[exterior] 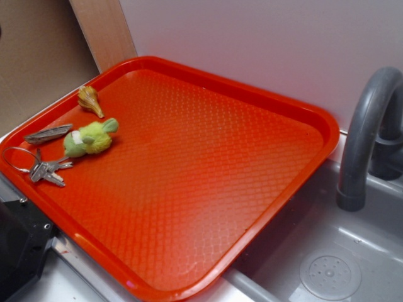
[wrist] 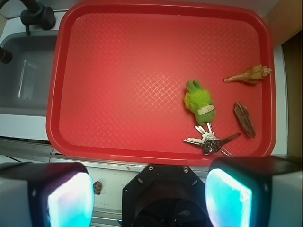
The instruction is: Grab the silver keys.
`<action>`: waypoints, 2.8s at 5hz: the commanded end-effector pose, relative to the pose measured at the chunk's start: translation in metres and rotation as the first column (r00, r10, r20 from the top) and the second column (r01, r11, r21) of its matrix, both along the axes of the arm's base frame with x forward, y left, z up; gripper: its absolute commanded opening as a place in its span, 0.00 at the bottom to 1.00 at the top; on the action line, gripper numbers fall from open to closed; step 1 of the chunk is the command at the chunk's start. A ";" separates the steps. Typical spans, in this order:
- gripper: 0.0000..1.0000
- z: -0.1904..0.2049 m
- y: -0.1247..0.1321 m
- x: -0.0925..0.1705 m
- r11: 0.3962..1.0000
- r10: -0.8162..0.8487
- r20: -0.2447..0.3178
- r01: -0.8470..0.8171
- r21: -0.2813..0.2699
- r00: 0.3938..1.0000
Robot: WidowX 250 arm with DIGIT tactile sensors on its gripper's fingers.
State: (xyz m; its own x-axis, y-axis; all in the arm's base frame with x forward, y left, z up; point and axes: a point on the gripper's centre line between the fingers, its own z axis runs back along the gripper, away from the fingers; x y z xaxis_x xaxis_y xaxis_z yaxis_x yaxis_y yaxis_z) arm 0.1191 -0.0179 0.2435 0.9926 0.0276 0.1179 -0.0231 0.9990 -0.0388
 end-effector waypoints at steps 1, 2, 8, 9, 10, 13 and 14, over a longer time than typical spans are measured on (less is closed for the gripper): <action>1.00 0.000 0.000 0.000 1.000 0.000 0.000 0.000 0.000 1.000; 1.00 -0.022 0.036 0.022 0.995 0.074 0.005 -0.074 0.061 0.997; 1.00 -0.091 0.116 -0.011 0.980 0.134 -0.091 -0.119 0.158 0.987; 1.00 -0.107 0.122 -0.007 0.970 -0.110 -0.102 0.129 0.204 0.989; 1.00 -0.104 0.131 -0.016 0.914 -0.354 -0.123 0.371 0.163 0.927; 1.00 -0.105 0.140 -0.057 0.540 -0.812 -0.108 0.808 0.238 0.574; 1.00 -0.122 0.143 -0.052 0.573 -0.778 -0.143 0.784 0.237 0.612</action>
